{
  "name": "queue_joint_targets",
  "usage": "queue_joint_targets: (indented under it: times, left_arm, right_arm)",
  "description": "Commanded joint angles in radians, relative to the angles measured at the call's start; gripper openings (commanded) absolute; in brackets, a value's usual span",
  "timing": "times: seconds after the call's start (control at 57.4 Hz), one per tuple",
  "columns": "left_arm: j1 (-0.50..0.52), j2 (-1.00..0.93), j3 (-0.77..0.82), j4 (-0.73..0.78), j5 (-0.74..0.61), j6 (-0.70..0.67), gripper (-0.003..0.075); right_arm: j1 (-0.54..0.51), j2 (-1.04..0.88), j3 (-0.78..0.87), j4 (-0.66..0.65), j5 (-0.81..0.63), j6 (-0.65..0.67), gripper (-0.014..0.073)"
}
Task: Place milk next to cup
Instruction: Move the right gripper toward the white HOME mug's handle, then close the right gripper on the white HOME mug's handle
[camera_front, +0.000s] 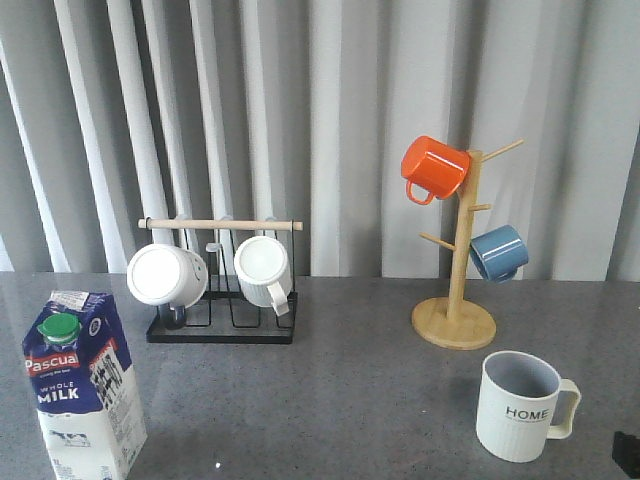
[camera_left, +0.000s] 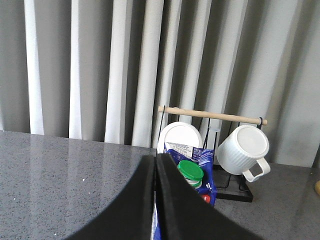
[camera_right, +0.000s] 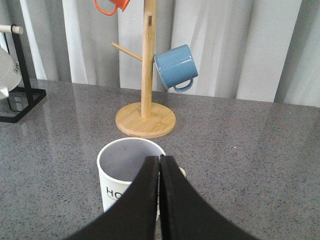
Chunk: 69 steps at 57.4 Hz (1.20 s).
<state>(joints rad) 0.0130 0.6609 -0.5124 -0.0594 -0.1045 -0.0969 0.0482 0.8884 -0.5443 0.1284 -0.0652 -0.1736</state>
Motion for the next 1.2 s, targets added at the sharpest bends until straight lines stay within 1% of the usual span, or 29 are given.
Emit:
queue_joint_targets:
  times: [0.0,0.122,0.226,0.296,0.401,0.47,0.557,0.627,0.697,0.801,1.08,1.184]
  left_arm:
    - [-0.005,0.004,-0.035,-0.002,-0.071,-0.001,-0.0003]
    - [-0.005,0.004,-0.035,0.038,-0.039,0.0,0.0023]
    - [-0.005,0.004,-0.037,0.081,-0.001,-0.001,0.0096]
    - [-0.005,0.004,-0.039,0.08,0.004,-0.002,0.0179]
    - [-0.005,0.004,-0.082,0.08,0.075,-0.002,0.0351]
    - [-0.005,0.006,-0.097,0.08,0.069,-0.002,0.0463]
    - [-0.005,0.006,-0.098,0.08,0.035,-0.001,0.0571]
    - [-0.005,0.003,-0.098,0.077,0.031,-0.005,0.0619]
    - [-0.005,0.003,-0.098,0.073,0.035,-0.005,0.0634]
    - [-0.005,0.003,-0.098,0.073,0.04,-0.005,0.0626]
    - [-0.005,0.003,-0.098,0.073,0.04,-0.005,0.0558]
    - [-0.005,0.003,-0.098,0.073,0.04,-0.005,0.054]
  right_arm:
    - [-0.003,-0.006,-0.035,0.015,-0.076,0.005,-0.0006]
    - [-0.003,-0.006,-0.038,0.015,-0.07,0.005,0.0012]
    - [-0.003,-0.006,-0.038,0.011,-0.071,0.004,0.0078]
    - [-0.003,-0.006,-0.038,0.006,-0.073,0.001,0.016]
    - [-0.003,-0.006,-0.038,0.004,-0.074,-0.01,0.0349]
    - [-0.003,-0.006,-0.038,0.004,-0.074,-0.013,0.0479]
    - [-0.003,-0.006,-0.038,0.004,-0.074,-0.014,0.0577]
    - [-0.003,-0.006,-0.038,0.004,-0.074,-0.023,0.0619]
    - [-0.003,-0.004,-0.037,0.004,-0.075,-0.028,0.0622]
    - [-0.003,-0.001,-0.036,0.004,-0.078,-0.028,0.0608]
    - [-0.003,-0.001,-0.036,0.004,-0.069,-0.031,0.0565]
    - [-0.03,0.006,-0.036,0.001,-0.067,-0.056,0.0563]
